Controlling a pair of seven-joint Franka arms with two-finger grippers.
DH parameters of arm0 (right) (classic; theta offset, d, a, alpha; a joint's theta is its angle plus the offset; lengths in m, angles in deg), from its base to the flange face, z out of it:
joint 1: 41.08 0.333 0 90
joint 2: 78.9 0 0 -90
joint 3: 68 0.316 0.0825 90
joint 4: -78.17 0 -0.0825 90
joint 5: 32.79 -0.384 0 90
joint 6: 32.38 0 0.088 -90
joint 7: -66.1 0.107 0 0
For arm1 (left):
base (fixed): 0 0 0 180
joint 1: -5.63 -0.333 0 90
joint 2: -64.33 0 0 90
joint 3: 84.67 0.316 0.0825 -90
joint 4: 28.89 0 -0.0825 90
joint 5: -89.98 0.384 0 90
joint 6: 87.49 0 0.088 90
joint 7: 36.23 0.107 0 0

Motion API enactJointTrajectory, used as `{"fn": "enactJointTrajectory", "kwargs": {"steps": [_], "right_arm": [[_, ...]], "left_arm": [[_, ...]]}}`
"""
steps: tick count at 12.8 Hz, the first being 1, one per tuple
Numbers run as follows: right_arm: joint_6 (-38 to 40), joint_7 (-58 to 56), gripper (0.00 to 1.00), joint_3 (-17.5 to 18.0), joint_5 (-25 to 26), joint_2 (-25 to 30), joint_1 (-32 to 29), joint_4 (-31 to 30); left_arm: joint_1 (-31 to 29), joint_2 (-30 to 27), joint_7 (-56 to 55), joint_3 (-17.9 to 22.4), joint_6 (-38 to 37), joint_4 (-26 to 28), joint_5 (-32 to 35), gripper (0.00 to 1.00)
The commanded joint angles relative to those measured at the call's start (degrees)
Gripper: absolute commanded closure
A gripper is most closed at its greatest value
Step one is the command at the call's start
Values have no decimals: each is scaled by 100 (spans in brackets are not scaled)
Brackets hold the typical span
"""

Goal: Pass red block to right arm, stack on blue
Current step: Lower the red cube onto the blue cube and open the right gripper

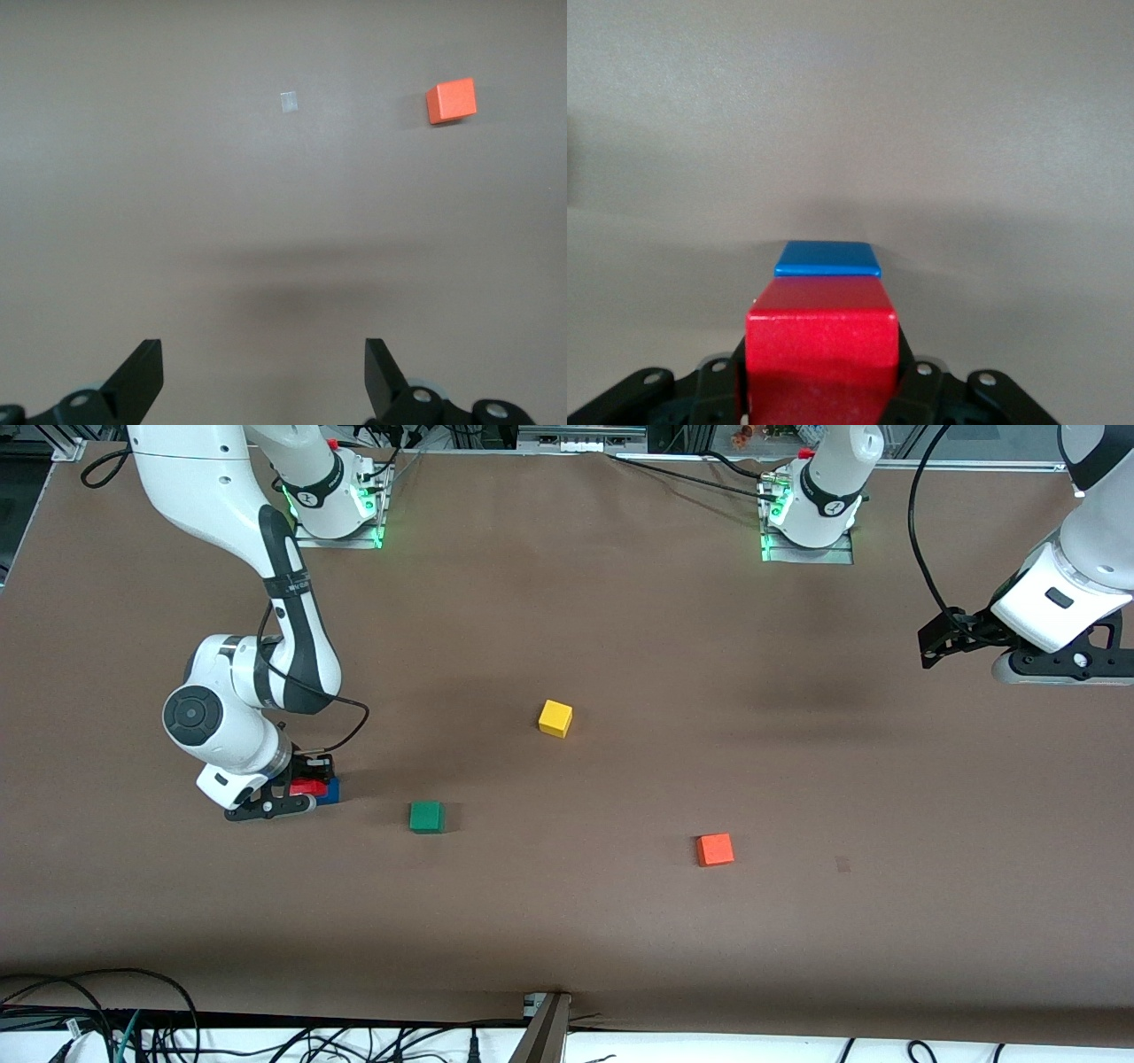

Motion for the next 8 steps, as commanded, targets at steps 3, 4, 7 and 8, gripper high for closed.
{"fn": "enactJointTrajectory", "kwargs": {"steps": [3,4,7,8], "right_arm": [[-37,19,92,15,-83,19,9,-85],[-37,19,67,15,-83,19,9,-76],[-28,19,0,15,-74,19,-17,-6],[-28,-7,0,15,-74,19,-34,38]], "left_arm": [[7,-19,-48,-11,-71,13,-101,0],[15,-19,-48,-11,-71,-4,-101,0],[15,-19,-48,-11,-71,-4,-101,0],[15,-19,-56,-11,-71,-4,-101,0]]}}
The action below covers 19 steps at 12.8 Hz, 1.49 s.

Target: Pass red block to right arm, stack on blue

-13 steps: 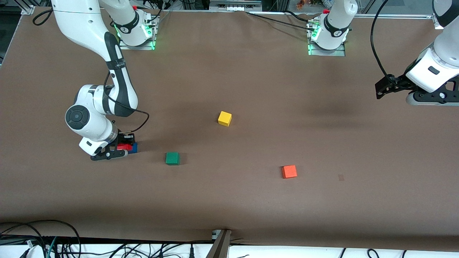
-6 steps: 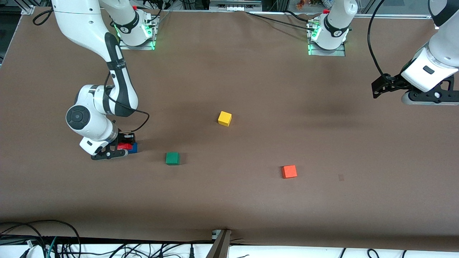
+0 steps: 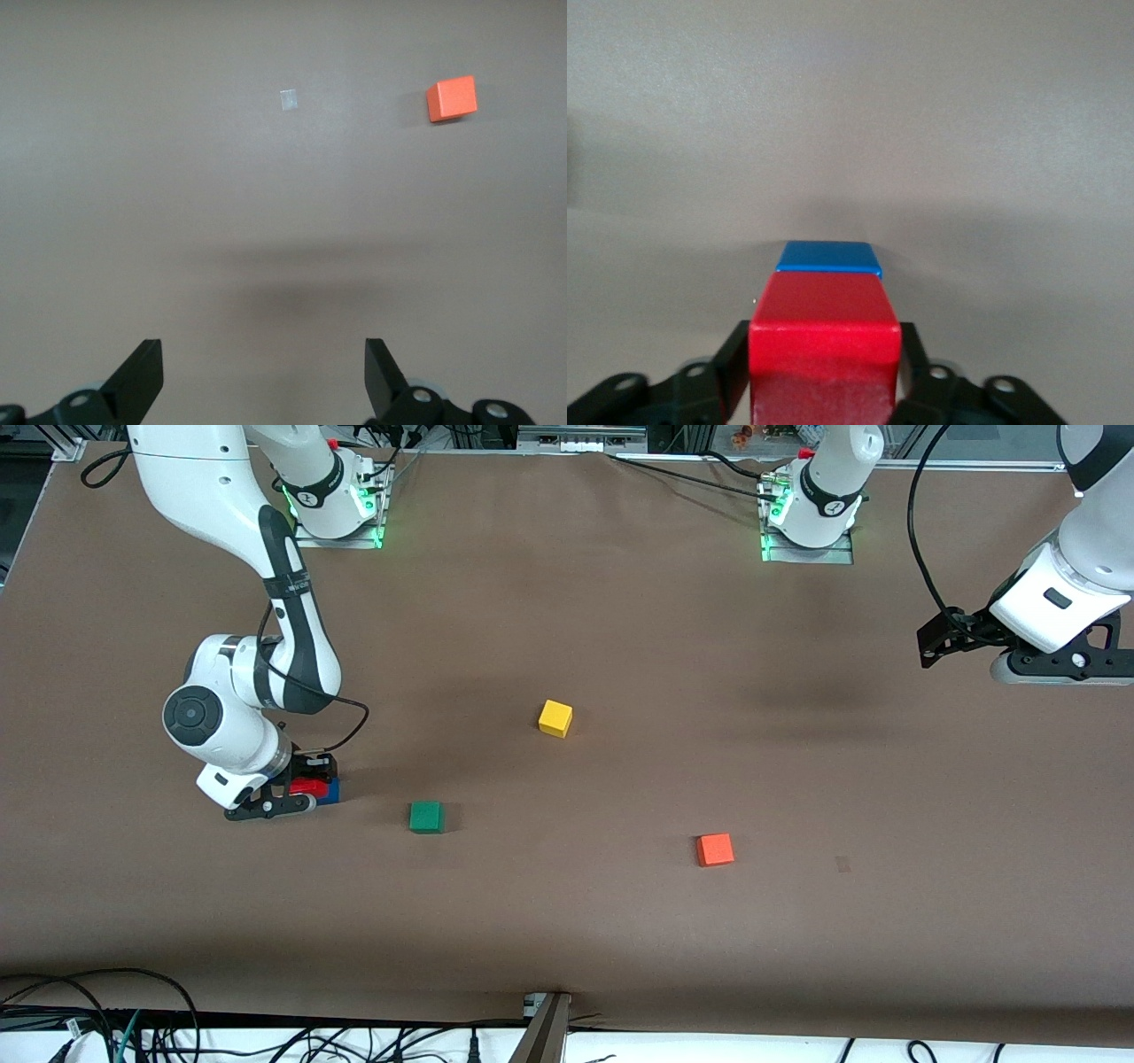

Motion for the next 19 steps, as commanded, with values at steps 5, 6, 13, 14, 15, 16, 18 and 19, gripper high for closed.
{"fn": "enactJointTrajectory", "kwargs": {"steps": [5,6,13,14,15,16,18,19], "right_arm": [[-7,-46,0,7,-69,56,-67,125],[19,-46,0,7,-69,82,-59,160],[2257,-81,0,-221,-52,126,-182,1635],[2626,-81,0,-318,-52,161,-190,1829],[2900,-81,0,-388,-52,187,-190,1987],[3181,-81,0,-485,-52,240,-190,2128],[3734,-38,0,-573,-60,371,-208,2426],[4007,-3,0,-565,-26,468,-208,2541]], "left_arm": [[20,-13,-51,-18,-54,-15,-101,0],[20,-13,-51,-18,-54,-15,-93,0],[11,-13,-42,-18,-54,-15,-101,0],[11,-13,-42,-18,-54,-15,-101,0],[11,-13,-42,-18,-54,-15,-101,0],[11,-13,-42,-18,-54,-15,-101,0],[11,-13,-42,-18,-54,-15,-101,0],[11,-13,-42,-18,-54,-15,-101,0]]}}
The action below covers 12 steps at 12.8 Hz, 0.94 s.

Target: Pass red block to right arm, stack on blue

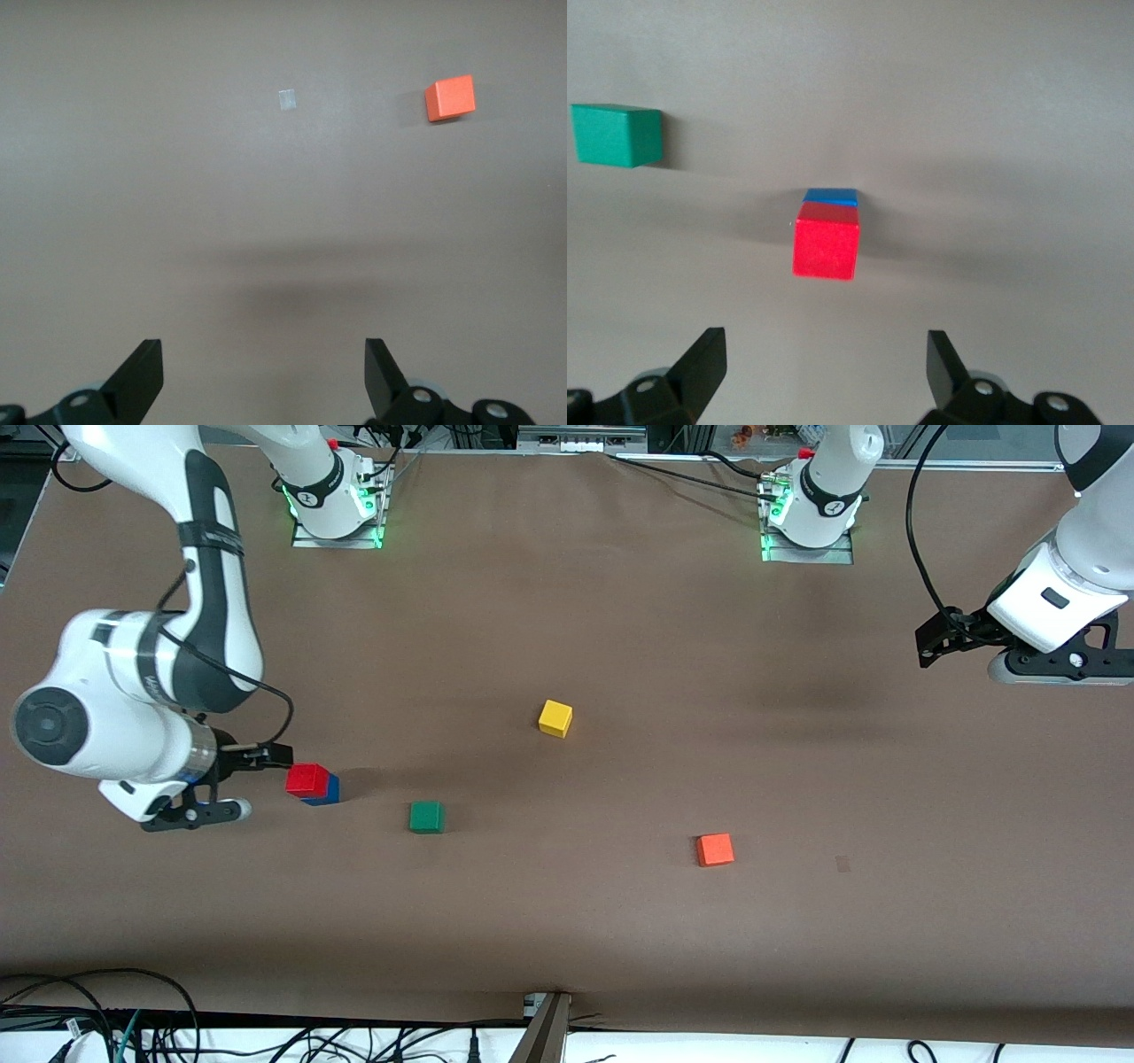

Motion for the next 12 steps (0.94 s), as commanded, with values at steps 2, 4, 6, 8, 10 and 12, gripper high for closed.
{"fn": "enactJointTrajectory", "kwargs": {"steps": [2,4,6,8,10,12], "right_arm": [[986,264,0,245,140,613,-375,262],[1400,581,0,1181,639,1113,-1225,227],[1857,967,0,2315,1045,1536,-2227,174],[1982,1144,0,2724,1169,2045,-2713,-167],[1816,1084,0,3153,1187,2617,-3108,-668],[1798,1031,0,3287,1781,2759,-3154,-653]], "left_arm": [[6,-14,-39,-5,-53,-15,-101,0],[-3,-14,-30,-5,-62,-15,-92,0],[-3,-14,-30,-5,-53,-24,-92,0],[-12,-14,-21,-5,-53,-24,-92,0],[-12,-14,-3,-5,-53,-15,-92,0],[-20,-14,-12,-5,-53,-15,-92,0]]}}
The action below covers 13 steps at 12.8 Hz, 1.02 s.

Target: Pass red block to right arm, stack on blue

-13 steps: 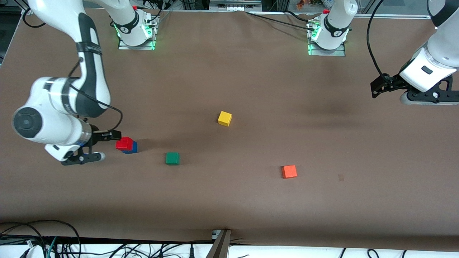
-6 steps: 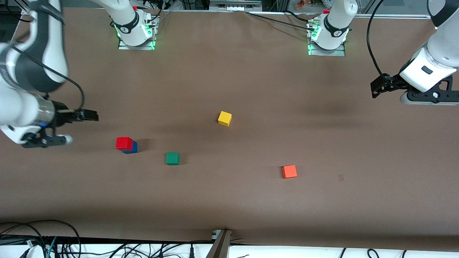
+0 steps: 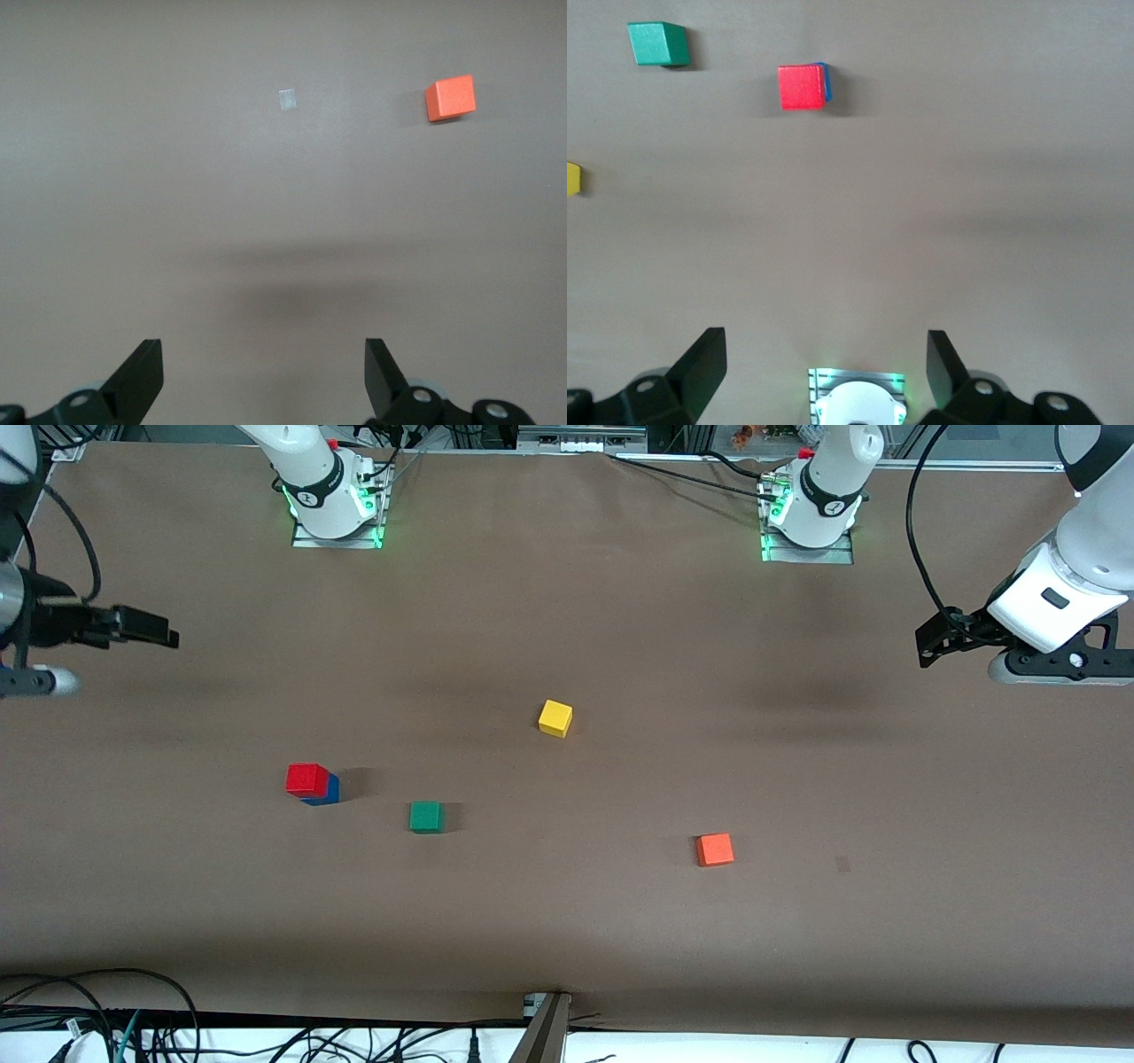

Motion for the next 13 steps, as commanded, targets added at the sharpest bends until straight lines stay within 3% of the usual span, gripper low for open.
{"fn": "enactJointTrajectory", "kwargs": {"steps": [1,4,11,13], "right_arm": [[-243,57,0,327,599,405,-140,-353],[-455,75,0,530,662,685,-140,-326],[222,92,0,530,610,749,-131,-45],[213,118,0,469,373,713,-131,-36]], "left_arm": [[-36,-15,-3,-5,-52,-16,-92,0],[-71,-15,41,-5,-61,-16,-92,0],[-71,-15,32,-5,-69,-16,-92,0],[-71,-15,32,-5,-69,-16,-92,0]]}}
